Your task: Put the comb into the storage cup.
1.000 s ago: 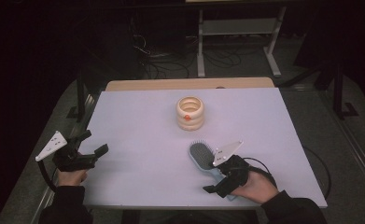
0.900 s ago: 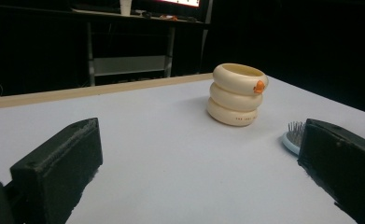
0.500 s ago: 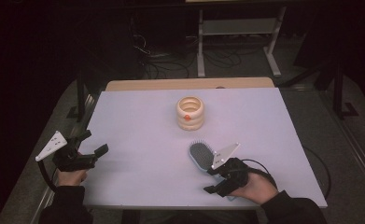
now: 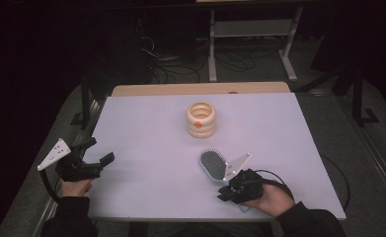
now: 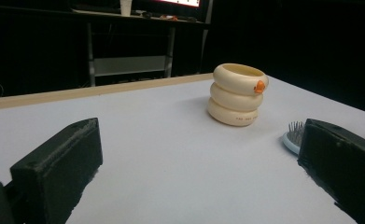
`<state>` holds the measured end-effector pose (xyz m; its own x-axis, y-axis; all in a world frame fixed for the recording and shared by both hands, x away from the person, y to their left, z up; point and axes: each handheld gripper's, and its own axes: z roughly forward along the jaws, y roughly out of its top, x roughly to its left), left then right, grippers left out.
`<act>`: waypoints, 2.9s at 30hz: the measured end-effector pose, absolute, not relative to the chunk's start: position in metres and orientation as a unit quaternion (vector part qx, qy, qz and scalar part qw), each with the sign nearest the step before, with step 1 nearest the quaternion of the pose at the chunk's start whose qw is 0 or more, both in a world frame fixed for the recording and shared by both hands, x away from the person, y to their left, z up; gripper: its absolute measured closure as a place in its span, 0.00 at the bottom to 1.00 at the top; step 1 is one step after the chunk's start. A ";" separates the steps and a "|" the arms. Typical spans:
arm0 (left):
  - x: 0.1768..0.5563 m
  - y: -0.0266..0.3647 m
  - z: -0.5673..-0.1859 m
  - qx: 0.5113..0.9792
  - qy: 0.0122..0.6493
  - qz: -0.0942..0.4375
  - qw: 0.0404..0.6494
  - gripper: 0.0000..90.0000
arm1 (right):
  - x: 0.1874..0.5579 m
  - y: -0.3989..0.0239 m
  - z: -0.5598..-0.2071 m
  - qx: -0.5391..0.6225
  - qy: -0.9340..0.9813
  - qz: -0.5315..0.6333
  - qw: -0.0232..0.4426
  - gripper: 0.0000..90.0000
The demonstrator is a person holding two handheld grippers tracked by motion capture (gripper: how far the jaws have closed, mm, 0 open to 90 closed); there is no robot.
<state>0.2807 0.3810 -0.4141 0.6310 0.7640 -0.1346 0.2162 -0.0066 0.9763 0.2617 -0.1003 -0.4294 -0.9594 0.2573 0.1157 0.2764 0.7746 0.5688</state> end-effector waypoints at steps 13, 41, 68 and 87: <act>0.281 0.380 -0.414 0.673 0.364 0.226 0.603 0.00 | 0.258 -0.104 -0.430 -0.137 -0.950 -0.279 0.030 0.99; 0.281 0.380 -0.415 0.674 0.365 0.223 0.603 0.00 | 0.256 -0.115 -0.440 -0.153 -0.963 -0.219 0.031 0.99; 0.281 0.380 -0.415 0.674 0.365 0.222 0.603 0.00 | 0.264 -0.141 -0.436 -0.185 -0.954 -0.233 0.026 0.99; 0.282 0.379 -0.415 0.674 0.365 0.221 0.603 0.00 | 0.273 -0.164 -0.435 -0.217 -0.947 -0.238 0.019 0.99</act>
